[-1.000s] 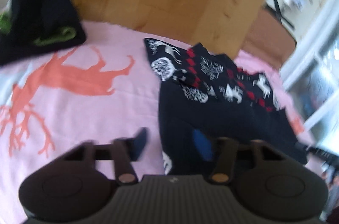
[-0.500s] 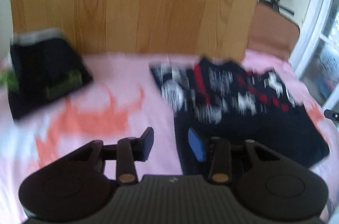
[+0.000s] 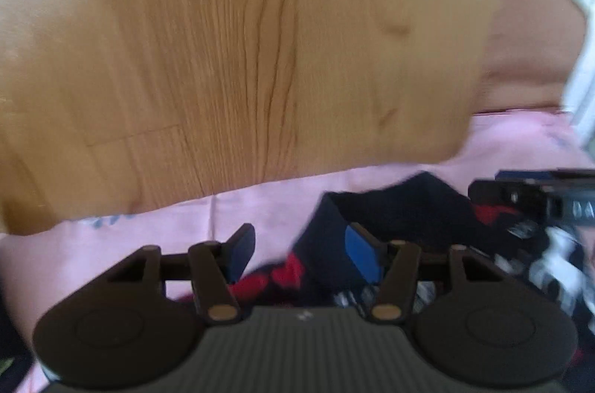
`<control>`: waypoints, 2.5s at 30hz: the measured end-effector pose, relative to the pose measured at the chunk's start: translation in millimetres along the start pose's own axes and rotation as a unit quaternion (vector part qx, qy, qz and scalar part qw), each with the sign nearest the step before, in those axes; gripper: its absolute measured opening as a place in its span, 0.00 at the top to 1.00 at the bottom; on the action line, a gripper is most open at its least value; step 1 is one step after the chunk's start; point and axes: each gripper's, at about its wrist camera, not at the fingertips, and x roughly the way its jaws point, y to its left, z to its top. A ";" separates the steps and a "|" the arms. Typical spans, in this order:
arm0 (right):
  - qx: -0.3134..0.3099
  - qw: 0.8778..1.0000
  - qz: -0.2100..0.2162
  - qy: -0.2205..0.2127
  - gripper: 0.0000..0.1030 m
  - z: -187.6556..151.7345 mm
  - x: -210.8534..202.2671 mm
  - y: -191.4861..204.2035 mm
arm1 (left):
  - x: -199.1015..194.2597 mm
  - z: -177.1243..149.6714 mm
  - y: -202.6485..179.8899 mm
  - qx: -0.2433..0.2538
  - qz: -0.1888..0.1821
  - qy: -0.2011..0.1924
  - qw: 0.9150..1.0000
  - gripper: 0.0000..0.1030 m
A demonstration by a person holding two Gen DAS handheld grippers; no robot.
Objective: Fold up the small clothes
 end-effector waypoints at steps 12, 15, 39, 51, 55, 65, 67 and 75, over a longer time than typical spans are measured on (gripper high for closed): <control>-0.018 1.000 0.019 -0.015 0.89 -8.4 2.6 12.3 | -31.8 -15.4 1.1 -0.025 -0.042 -0.037 0.998 0.91; -0.035 0.997 0.034 -0.057 0.89 -18.8 -52.1 27.6 | -94.0 -29.6 5.4 -0.039 -0.082 -0.091 0.992 0.91; -0.050 0.992 0.007 -0.116 0.55 -270.4 -237.3 54.2 | -248.9 -289.4 -30.5 0.055 -0.113 -0.122 0.985 0.74; -0.073 0.983 0.059 -0.157 0.57 -223.5 -215.0 82.5 | -180.3 -228.6 12.5 -0.026 -0.054 -0.097 0.994 0.82; -0.065 0.983 -0.080 -0.154 0.65 -214.1 -188.4 57.0 | -143.6 -203.8 0.1 0.015 -0.004 -0.098 0.995 0.83; 0.058 0.987 -0.024 -0.148 0.81 -251.2 -202.7 7.3 | -148.7 -207.0 3.4 0.030 -0.007 -0.099 0.995 0.82; 0.077 0.986 -0.009 -0.146 0.81 -249.0 -202.7 -0.2 | -165.2 -221.6 19.9 0.013 -0.046 -0.095 0.994 0.80; 0.060 0.982 0.052 -0.172 0.76 -217.2 -210.9 33.1 | -206.1 -229.5 81.1 -0.096 -0.071 -0.108 0.987 0.20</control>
